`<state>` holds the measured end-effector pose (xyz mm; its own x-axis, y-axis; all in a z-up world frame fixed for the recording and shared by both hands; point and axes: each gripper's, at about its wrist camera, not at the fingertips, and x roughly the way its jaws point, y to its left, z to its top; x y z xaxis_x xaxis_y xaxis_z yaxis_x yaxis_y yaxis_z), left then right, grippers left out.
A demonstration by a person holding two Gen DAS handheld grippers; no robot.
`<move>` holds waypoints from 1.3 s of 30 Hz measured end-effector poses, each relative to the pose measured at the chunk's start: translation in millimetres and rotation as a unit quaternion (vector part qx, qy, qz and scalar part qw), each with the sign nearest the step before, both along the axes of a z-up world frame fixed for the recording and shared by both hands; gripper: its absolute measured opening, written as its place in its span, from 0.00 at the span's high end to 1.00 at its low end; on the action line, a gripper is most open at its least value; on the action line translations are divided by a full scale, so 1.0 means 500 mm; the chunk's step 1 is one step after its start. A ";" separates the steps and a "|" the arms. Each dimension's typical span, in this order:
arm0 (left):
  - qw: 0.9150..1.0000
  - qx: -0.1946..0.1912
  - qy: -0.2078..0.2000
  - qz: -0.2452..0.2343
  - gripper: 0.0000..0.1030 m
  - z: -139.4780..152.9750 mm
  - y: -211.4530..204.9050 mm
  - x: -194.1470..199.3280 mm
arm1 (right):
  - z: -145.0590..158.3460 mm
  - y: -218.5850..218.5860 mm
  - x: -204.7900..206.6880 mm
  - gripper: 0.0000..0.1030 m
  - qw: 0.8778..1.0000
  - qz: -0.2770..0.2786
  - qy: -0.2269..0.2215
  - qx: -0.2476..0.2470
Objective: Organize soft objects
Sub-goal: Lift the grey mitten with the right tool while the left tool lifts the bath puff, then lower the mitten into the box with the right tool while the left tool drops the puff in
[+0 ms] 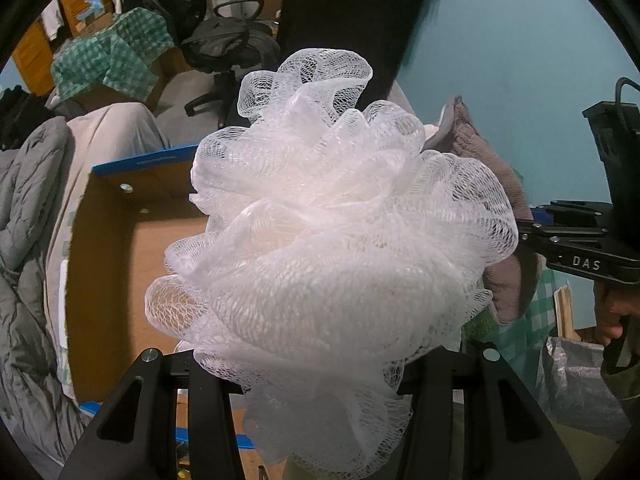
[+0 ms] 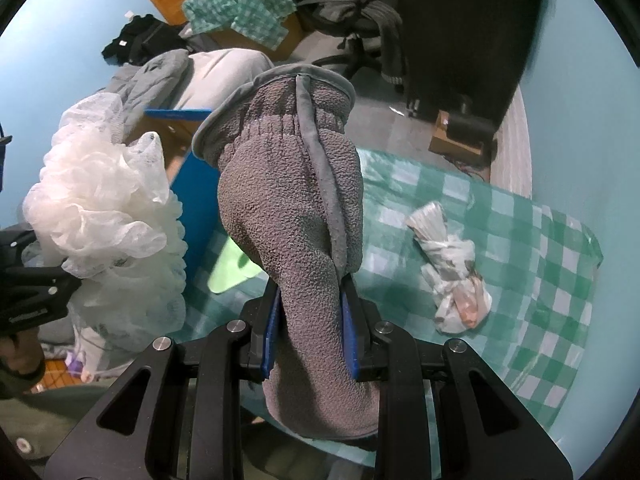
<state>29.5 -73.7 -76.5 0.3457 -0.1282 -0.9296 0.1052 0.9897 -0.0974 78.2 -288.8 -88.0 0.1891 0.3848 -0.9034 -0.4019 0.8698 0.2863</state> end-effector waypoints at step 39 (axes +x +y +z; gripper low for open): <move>0.996 0.021 -0.004 0.089 0.54 0.002 0.289 -0.039 | 0.064 0.400 0.047 0.76 0.990 0.132 -0.029 0.031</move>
